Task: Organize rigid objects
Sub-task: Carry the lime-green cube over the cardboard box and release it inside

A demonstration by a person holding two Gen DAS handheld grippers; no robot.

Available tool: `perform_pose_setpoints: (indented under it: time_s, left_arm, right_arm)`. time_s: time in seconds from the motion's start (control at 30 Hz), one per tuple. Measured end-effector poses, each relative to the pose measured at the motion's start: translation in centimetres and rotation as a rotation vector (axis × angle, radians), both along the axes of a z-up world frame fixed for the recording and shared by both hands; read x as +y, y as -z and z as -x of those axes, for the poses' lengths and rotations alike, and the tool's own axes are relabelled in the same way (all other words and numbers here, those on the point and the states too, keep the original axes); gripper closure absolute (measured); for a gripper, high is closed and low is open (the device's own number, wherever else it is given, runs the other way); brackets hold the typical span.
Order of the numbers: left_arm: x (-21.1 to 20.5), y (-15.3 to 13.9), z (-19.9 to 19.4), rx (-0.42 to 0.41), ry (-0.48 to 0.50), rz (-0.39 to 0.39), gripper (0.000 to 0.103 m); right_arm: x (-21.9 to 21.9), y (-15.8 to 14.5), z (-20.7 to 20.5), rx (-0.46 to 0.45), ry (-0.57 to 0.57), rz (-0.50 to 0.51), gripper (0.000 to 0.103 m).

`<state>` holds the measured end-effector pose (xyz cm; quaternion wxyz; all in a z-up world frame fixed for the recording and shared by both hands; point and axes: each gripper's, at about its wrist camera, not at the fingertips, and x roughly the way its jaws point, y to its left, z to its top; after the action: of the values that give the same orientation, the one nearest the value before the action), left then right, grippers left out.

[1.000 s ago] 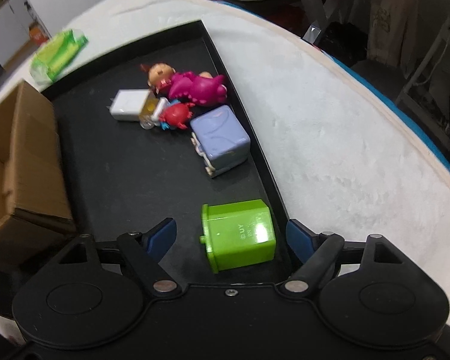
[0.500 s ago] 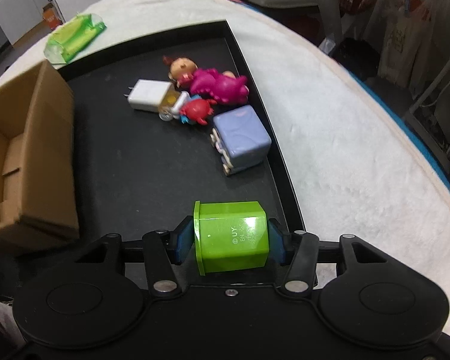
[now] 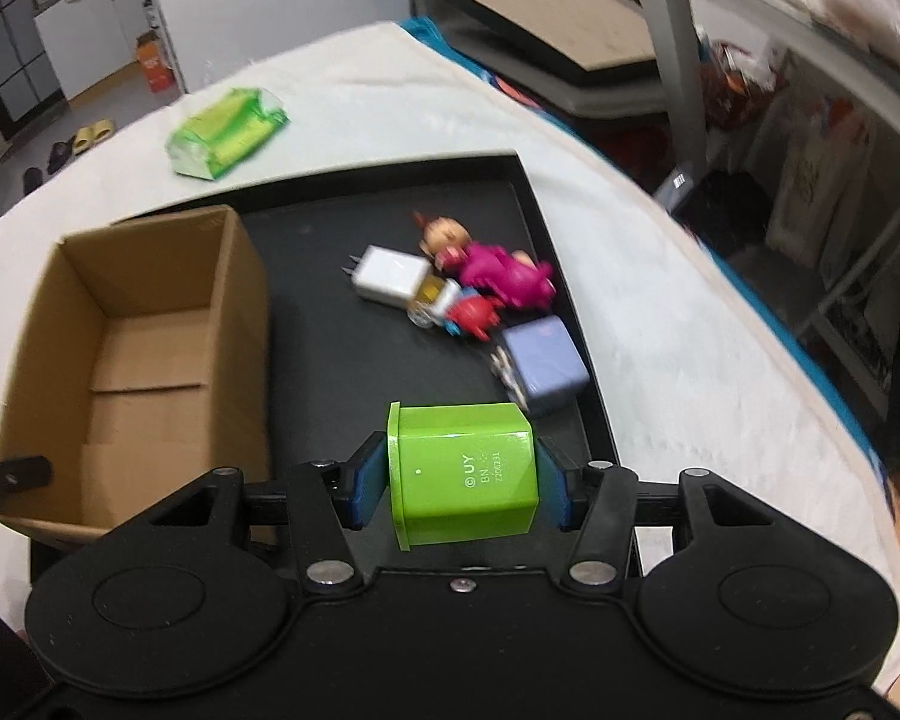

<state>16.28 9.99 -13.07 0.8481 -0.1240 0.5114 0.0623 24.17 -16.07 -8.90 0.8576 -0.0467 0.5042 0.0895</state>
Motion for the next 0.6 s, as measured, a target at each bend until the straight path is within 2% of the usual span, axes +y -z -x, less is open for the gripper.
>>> perform_pose_setpoints:
  time_s: [0.27, 0.47, 0.6]
  left_arm:
    - [-0.3, -0.2, 0.3, -0.015, 0.024, 0.0, 0.083]
    - [0.4, -0.2, 0.4, -0.033, 0.0, 0.045, 0.084]
    - [0.8, 0.0, 0.2, -0.044, -0.01, 0.072, 0.084]
  right_arm:
    - [3.2, -3.0, -0.2, -0.054, -0.054, 0.001, 0.053]
    - [6.2, -4.5, -0.3, -0.084, -0.114, -0.004, 0.053]
    - [7.9, -4.9, -0.6, -0.072, -0.139, -0.036, 0.052]
